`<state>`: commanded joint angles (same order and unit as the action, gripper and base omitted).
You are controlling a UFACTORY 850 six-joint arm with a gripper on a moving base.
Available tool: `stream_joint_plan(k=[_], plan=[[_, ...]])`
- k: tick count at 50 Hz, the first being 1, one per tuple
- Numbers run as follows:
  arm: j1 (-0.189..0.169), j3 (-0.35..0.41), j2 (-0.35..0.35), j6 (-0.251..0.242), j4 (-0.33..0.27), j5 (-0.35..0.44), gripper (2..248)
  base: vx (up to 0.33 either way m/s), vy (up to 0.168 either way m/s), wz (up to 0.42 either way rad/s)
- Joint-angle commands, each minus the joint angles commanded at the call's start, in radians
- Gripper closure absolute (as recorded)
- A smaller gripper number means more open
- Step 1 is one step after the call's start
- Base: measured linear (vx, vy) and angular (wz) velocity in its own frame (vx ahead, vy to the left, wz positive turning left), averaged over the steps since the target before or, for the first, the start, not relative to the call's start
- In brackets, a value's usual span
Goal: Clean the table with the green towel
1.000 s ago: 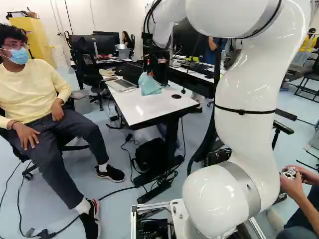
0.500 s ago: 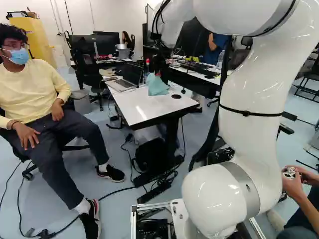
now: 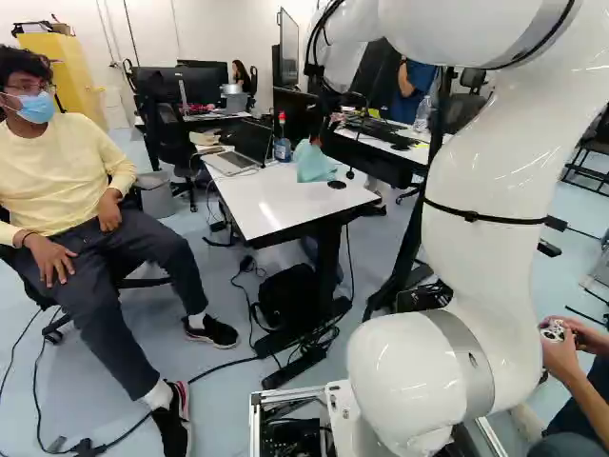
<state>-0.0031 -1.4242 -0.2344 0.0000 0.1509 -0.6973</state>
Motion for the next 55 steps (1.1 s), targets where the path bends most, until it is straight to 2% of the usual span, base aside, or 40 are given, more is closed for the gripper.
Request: stream_joint_plan(k=[34, 55], plan=[[-0.106, -0.007, -0.006, 0.000, 0.000, 0.000, 206, 0.000, 0.000, 0.000], [-0.152, -0.097, -0.082, 0.000, 0.000, -0.020, 206, 0.000, 0.000, 0.000]])
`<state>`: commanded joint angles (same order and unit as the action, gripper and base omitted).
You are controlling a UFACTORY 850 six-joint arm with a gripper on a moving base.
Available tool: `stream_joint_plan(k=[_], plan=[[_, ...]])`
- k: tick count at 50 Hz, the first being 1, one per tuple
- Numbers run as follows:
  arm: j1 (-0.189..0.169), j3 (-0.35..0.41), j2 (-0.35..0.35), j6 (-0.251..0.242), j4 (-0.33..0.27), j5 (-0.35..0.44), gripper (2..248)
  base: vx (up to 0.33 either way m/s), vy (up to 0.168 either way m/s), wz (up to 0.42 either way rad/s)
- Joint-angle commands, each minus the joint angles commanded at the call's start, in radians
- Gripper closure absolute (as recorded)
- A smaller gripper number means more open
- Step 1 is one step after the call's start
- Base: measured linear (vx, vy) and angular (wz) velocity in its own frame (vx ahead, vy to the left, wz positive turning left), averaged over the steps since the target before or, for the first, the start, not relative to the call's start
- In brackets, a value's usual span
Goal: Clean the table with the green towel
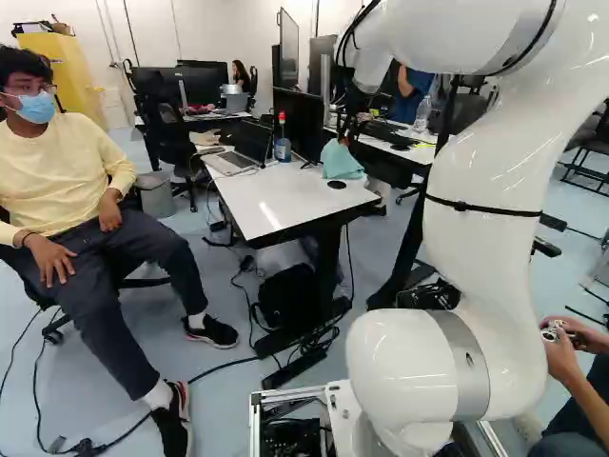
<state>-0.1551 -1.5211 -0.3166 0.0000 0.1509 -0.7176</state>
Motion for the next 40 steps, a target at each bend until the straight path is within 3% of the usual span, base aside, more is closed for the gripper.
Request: stream_joint_plan(k=[16, 40], plan=[[-0.015, -0.073, -0.059, 0.000, 0.000, -0.029, 206, 0.000, 0.000, 0.000], [-0.050, -0.111, -0.090, 0.000, 0.000, -0.051, 206, 0.000, 0.000, 0.000]])
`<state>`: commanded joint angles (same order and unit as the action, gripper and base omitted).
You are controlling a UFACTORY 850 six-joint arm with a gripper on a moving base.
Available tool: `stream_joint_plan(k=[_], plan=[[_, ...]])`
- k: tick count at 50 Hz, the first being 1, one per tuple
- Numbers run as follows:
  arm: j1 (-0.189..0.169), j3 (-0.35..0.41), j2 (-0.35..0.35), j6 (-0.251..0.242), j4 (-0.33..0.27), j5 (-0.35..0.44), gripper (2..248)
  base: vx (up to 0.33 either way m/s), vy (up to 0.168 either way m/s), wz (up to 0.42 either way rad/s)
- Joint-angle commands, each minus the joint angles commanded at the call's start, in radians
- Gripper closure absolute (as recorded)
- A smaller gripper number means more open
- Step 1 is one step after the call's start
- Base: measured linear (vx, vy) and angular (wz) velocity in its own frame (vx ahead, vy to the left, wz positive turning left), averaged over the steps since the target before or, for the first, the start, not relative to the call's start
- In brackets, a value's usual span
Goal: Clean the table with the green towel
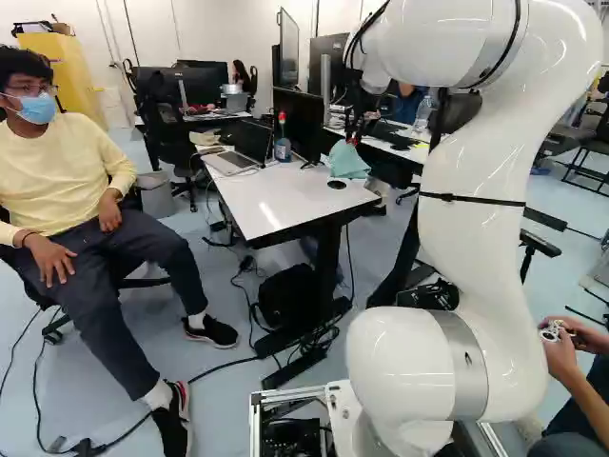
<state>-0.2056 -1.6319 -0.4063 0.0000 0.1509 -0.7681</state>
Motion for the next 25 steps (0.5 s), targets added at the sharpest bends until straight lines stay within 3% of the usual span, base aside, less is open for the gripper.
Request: stream_joint_plan(k=[25], plan=[[-0.003, -0.022, -0.018, 0.000, 0.000, 0.000, 206, 0.000, 0.000, 0.000]])
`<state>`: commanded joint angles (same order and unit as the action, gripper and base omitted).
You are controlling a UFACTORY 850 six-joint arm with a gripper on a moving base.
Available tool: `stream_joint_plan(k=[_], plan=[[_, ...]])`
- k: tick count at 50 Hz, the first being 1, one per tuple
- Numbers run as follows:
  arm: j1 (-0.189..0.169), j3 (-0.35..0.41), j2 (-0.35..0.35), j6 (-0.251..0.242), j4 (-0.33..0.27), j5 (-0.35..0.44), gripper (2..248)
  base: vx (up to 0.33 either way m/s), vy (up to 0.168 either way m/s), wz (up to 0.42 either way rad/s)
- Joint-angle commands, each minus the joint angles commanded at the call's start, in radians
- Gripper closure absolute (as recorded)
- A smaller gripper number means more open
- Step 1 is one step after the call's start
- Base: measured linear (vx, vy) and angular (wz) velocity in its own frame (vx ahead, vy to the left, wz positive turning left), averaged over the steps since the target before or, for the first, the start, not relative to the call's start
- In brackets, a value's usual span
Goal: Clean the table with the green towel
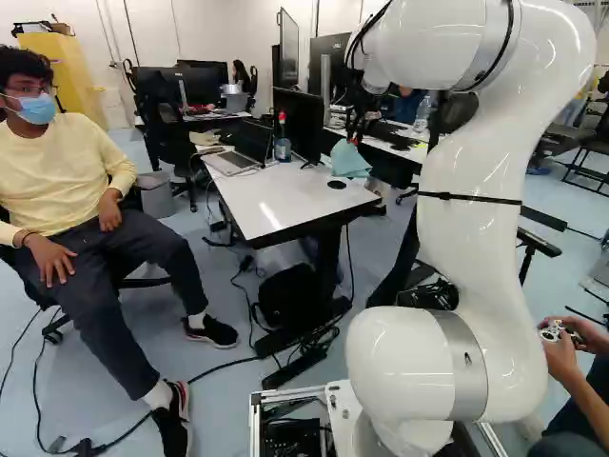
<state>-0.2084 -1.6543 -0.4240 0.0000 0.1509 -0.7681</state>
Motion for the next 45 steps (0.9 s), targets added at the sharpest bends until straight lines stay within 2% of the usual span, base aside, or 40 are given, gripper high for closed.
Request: stream_joint_plan(k=[11, 12, 16, 17, 21, 22, 27, 28, 32, 33, 37, 38, 42, 43, 45], plan=[[0.000, 0.000, 0.000, 0.000, 0.000, 0.000, 206, 0.000, 0.000, 0.000], [0.000, 0.000, 0.000, 0.000, 0.000, 0.000, 196, 0.000, 0.000, 0.000], [0.000, 0.000, 0.000, 0.000, 0.000, 0.000, 196, 0.000, 0.000, 0.000], [0.000, 0.000, 0.000, 0.000, 0.000, 0.000, 164, 0.000, 0.000, 0.000], [0.000, 0.000, 0.000, 0.000, 0.000, 0.000, 164, 0.000, 0.000, 0.000], [0.000, 0.000, 0.000, 0.000, 0.000, 0.000, 131, 0.000, 0.000, 0.000], [0.000, 0.000, 0.000, 0.000, 0.000, 0.000, 131, 0.000, 0.000, 0.000], [0.000, 0.000, 0.000, 0.000, 0.000, 0.000, 96, 0.000, 0.000, 0.000], [0.000, 0.000, 0.000, 0.000, 0.000, 0.000, 96, 0.000, 0.000, 0.000], [0.000, 0.000, 0.000, 0.000, 0.000, 0.000, 59, 0.000, 0.000, 0.000], [0.000, 0.000, 0.000, 0.000, 0.000, 0.000, 59, 0.000, 0.000, 0.000], [0.000, 0.000, 0.000, 0.000, 0.000, 0.000, 22, 0.000, 0.000, 0.000], [0.000, 0.000, 0.000, 0.000, 0.000, 0.000, 22, 0.000, 0.000, 0.000], [0.000, 0.000, 0.000, 0.000, 0.000, 0.000, 3, 0.000, 0.000, 0.000], [0.000, 0.000, 0.000, 0.000, 0.000, 0.000, 3, 0.000, 0.000, 0.000]])
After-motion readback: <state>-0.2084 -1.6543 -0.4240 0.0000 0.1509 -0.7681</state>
